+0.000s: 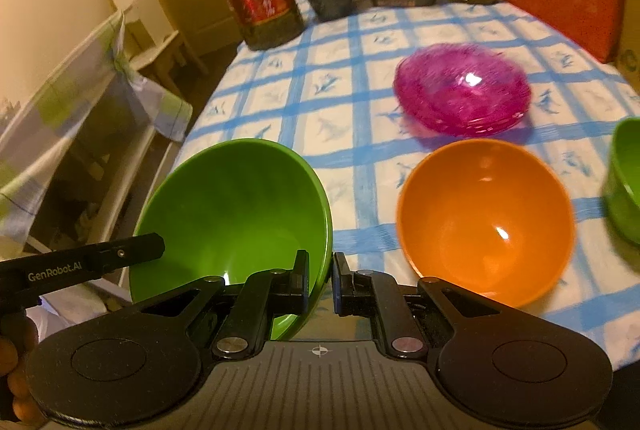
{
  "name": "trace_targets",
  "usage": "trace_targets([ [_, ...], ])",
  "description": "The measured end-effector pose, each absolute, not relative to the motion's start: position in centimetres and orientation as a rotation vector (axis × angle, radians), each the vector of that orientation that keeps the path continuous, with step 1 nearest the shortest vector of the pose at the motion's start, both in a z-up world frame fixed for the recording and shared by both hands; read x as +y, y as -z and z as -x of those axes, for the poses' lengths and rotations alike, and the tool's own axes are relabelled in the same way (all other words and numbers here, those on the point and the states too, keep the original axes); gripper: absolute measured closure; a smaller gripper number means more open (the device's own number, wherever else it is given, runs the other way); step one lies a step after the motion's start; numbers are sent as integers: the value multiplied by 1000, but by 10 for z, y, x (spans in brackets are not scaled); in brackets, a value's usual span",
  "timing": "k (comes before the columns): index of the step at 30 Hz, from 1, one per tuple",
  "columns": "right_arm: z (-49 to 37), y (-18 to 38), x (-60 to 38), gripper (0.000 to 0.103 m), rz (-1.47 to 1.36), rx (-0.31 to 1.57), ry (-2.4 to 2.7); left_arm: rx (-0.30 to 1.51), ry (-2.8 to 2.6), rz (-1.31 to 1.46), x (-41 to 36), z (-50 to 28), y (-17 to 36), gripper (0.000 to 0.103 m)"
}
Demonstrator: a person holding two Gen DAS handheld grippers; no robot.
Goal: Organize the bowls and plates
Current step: 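Lift the large green bowl with both grippers and lower it into the orange bowl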
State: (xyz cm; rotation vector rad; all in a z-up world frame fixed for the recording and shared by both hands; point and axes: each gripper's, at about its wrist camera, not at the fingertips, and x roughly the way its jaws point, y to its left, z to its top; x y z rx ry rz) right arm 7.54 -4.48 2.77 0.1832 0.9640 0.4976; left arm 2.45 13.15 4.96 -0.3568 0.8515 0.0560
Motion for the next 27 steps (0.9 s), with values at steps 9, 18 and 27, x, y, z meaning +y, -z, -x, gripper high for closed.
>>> trace_targets([
  [9, -57, -58, -79, 92, -207, 908, -460, 804, -6, 333, 100, -19, -79, 97],
  [18, -51, -65, -113, 92, -238, 893, -415, 812, 43, 309, 70, -25, -84, 97],
  [27, -51, -63, -143, 92, -262, 893, -365, 836, 86, 284, 42, -37, -78, 97],
])
